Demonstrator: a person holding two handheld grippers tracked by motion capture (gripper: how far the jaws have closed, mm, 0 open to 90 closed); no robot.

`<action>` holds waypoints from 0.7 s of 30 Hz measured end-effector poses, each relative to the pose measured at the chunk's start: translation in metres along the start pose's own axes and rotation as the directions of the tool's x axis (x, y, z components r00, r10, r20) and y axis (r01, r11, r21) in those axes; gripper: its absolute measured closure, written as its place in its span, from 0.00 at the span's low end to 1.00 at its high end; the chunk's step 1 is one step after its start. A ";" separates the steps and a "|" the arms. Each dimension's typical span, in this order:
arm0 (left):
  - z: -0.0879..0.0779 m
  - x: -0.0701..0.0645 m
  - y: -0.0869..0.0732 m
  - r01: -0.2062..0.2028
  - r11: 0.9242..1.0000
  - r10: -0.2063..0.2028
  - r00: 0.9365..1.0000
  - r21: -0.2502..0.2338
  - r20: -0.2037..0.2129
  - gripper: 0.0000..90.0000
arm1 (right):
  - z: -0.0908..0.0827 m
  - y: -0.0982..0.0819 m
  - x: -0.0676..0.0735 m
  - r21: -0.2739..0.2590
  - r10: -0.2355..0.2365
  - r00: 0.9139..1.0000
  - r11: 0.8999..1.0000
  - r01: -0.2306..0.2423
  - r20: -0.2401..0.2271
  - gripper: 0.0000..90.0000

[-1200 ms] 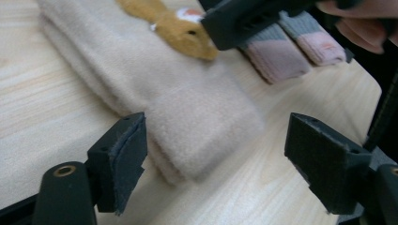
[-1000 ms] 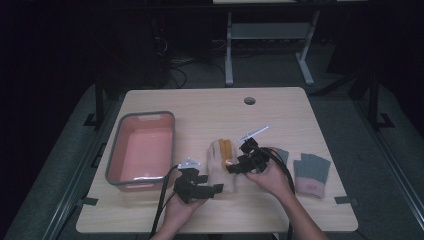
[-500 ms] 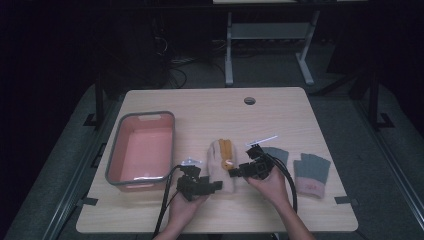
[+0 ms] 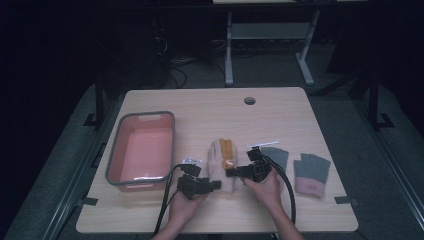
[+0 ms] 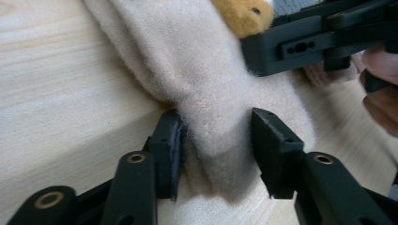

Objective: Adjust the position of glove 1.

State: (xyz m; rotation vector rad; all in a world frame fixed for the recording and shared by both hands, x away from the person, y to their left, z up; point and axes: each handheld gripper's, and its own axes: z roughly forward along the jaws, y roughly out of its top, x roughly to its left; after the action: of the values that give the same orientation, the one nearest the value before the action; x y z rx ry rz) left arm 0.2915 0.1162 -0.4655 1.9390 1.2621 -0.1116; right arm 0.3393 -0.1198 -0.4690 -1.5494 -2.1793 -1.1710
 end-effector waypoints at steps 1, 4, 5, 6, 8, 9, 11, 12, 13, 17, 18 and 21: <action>0.000 0.000 0.000 0.003 1.000 -0.003 1.000 0.000 0.004 0.64 | 0.002 -0.002 -0.001 -0.012 0.036 0.999 0.999 -0.037 -0.026 0.60; 0.001 0.002 0.001 0.013 1.000 -0.013 1.000 0.002 0.021 0.66 | 0.005 -0.004 -0.002 -0.028 0.060 0.997 0.998 -0.062 -0.045 0.65; 0.002 0.002 0.001 0.019 1.000 -0.019 0.999 0.003 0.026 0.67 | 0.006 -0.005 -0.002 -0.030 0.069 0.996 0.997 -0.070 -0.050 0.68; 0.002 0.003 0.002 0.026 1.000 -0.026 0.999 0.005 0.031 0.67 | 0.007 -0.006 -0.002 -0.037 0.078 0.996 0.996 -0.080 -0.052 0.70; 0.003 0.004 0.002 0.038 0.999 -0.038 0.998 0.007 0.042 0.69 | 0.009 -0.006 -0.001 -0.036 0.090 0.994 0.995 -0.092 -0.054 0.74; 0.003 0.005 0.003 0.044 0.999 -0.045 0.998 0.008 0.050 0.69 | 0.010 -0.006 -0.001 -0.033 0.088 0.995 0.995 -0.090 -0.052 0.76; 0.004 0.007 0.004 0.057 0.998 -0.058 0.996 0.008 0.062 0.71 | 0.011 -0.006 -0.001 -0.032 0.104 0.993 0.994 -0.105 -0.058 0.80; 0.004 0.008 0.004 0.060 0.998 -0.061 0.996 0.010 0.069 0.72 | 0.012 -0.006 -0.002 -0.030 0.107 0.992 0.994 -0.109 -0.062 0.82; 0.004 0.008 0.004 0.076 0.997 -0.076 0.994 0.003 0.077 0.73 | 0.012 -0.006 -0.002 -0.026 0.110 0.992 0.993 -0.112 -0.061 0.84; 0.005 0.011 0.005 0.105 0.995 -0.104 0.988 -0.003 0.111 0.75 | 0.009 -0.004 -0.004 -0.028 0.121 0.990 0.992 -0.123 -0.076 0.90; 0.005 0.011 0.005 0.105 0.995 -0.104 0.988 -0.002 0.116 0.75 | 0.009 -0.004 -0.004 -0.027 0.120 0.990 0.992 -0.122 -0.076 0.91; 0.004 0.013 0.006 0.103 0.995 -0.102 0.987 0.000 0.127 0.76 | 0.007 -0.003 -0.005 -0.027 0.125 0.988 0.991 -0.128 -0.088 0.91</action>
State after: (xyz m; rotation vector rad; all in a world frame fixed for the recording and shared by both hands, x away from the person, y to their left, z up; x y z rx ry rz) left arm 0.3041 0.1219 -0.4704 1.8307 1.2758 -0.2782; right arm 0.3405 -0.1184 -0.4781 -1.5935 -1.9864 -1.2148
